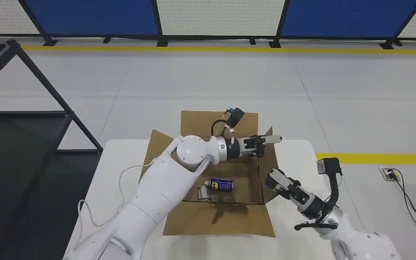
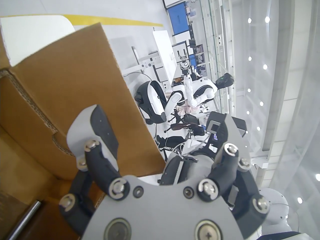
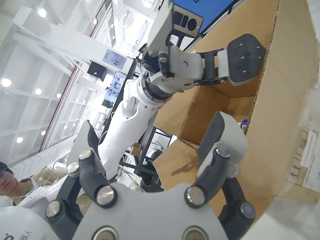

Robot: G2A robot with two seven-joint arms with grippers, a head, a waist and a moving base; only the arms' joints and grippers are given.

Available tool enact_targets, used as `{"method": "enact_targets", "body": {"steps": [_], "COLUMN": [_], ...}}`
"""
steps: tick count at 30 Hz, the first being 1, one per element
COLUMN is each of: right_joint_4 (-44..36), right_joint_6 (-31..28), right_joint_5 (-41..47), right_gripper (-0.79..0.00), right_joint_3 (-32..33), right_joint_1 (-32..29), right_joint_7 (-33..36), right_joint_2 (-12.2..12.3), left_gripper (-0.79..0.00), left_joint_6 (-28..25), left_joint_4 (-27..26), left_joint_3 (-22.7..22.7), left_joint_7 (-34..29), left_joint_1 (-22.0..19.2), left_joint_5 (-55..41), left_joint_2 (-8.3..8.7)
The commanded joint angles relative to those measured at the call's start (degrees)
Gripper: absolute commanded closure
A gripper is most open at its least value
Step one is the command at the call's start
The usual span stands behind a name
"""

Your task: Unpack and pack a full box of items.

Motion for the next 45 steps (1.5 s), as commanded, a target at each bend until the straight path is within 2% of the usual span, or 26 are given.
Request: {"method": "enact_targets", "body": {"steps": [1, 5, 9, 14, 18, 28, 32, 39, 45], "right_joint_4": [0.5, 1.2, 2.4, 6.1, 8.4, 8.4, 8.1, 9.1, 10.7], "right_joint_6": [0.5, 1.4, 3.0, 6.9, 8.7, 8.7, 10.2, 10.8, 12.1], "right_joint_5": [0.4, 1.3, 1.7, 2.6, 4.4, 4.4, 1.4, 1.0, 0.4], "right_gripper": [-0.785, -0.785, -0.785, -0.785, -0.785, -0.785, -0.785, -0.785, -0.785], "right_joint_3": [0.9, 2.5, 3.4, 3.3, 2.7, 2.7, 1.3, 0.5, -0.2], "right_joint_1": [-0.5, -1.7, -1.8, 0.6, 2.3, 2.3, 2.1, 2.3, 3.1], "right_joint_7": [-0.5, -0.7, -1.0, -0.8, -1.5, -1.5, -2.8, -2.2, -1.7], "right_joint_2": [0.1, 0.3, 0.4, 0.5, 0.4, 0.4, 0.4, 0.5, 0.6], "left_gripper": [-0.785, -0.785, -0.785, -0.785, -0.785, -0.785, -0.785, -0.785, -0.785], "left_joint_6": [-0.5, -2.2, -4.3, -6.7, -7.7, -7.7, -7.6, -7.7, -7.5], "left_joint_4": [0.5, 1.1, 0.8, -2.2, -7.9, -7.9, -8.3, -16.2, -25.7], "left_joint_3": [-0.6, -2.5, -5.7, -11.0, -16.4, -16.4, -16.5, -22.1, -29.4], "left_joint_7": [-0.6, -1.8, -3.5, -5.6, -10.0, -10.0, -9.1, -4.3, 2.0], "left_joint_1": [0.1, 0.6, 1.5, 4.1, 8.3, 8.3, 8.7, 14.3, 21.9], "left_joint_5": [0.0, 0.3, 0.5, 1.5, 2.3, 2.3, 2.4, 6.1, 7.7], "left_joint_2": [0.12, 0.84, 2.42, 5.25, 8.21, 8.21, 8.26, 10.64, 12.92]}}
